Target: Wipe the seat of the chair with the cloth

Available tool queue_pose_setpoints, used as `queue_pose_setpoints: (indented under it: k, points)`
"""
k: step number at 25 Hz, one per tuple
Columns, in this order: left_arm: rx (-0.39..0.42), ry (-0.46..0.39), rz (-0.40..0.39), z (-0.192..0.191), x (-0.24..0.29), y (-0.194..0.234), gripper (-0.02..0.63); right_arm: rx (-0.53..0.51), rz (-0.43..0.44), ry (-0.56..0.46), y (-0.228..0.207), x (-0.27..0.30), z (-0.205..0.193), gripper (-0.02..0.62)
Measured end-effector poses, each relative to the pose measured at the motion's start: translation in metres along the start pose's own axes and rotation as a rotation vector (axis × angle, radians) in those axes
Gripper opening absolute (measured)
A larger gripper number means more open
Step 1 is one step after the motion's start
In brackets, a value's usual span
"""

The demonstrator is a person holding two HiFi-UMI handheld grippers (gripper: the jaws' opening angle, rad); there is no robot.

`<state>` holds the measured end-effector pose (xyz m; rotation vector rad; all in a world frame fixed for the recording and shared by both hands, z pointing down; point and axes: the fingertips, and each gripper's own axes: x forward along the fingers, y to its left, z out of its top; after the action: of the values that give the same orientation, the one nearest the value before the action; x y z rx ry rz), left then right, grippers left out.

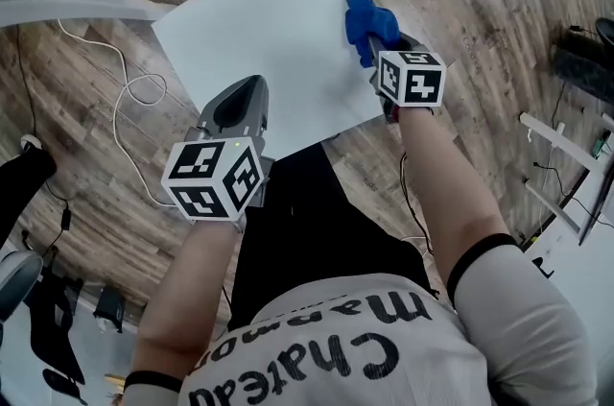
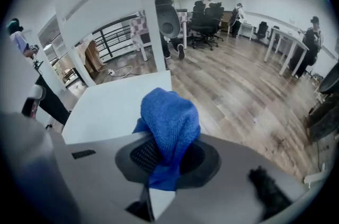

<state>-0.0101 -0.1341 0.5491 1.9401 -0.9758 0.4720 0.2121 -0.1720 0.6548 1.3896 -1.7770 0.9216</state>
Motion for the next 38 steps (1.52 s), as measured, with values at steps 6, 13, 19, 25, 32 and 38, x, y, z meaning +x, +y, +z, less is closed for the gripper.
queue_pose_setpoints:
  k: [6, 13, 19, 25, 32, 38]
  points:
    - [-0.067, 0.064, 0.020, -0.036, -0.018, 0.027, 0.009, 0.064, -0.189, -0.056, -0.043, -0.024, 0.010, 0.066]
    - [-0.064, 0.049, 0.076, -0.063, -0.055, 0.052, 0.009, -0.009, 0.004, -0.238, 0.042, -0.070, 0.040, 0.066]
    - [0.007, 0.091, 0.088, -0.104, -0.086, 0.067, 0.009, -0.036, 0.227, -0.102, 0.163, -0.057, -0.026, 0.067]
    - [-0.060, 0.077, 0.137, -0.151, -0.138, 0.091, 0.009, -0.231, 0.450, 0.022, 0.290, -0.047, -0.069, 0.067]
    - [-0.128, -0.002, 0.169, -0.162, -0.174, 0.114, 0.009, -0.311, 0.598, 0.090, 0.389, -0.041, -0.083, 0.067]
    - [-0.137, -0.030, 0.215, -0.173, -0.185, 0.125, 0.009, -0.149, 0.552, 0.163, 0.372, -0.021, -0.089, 0.066]
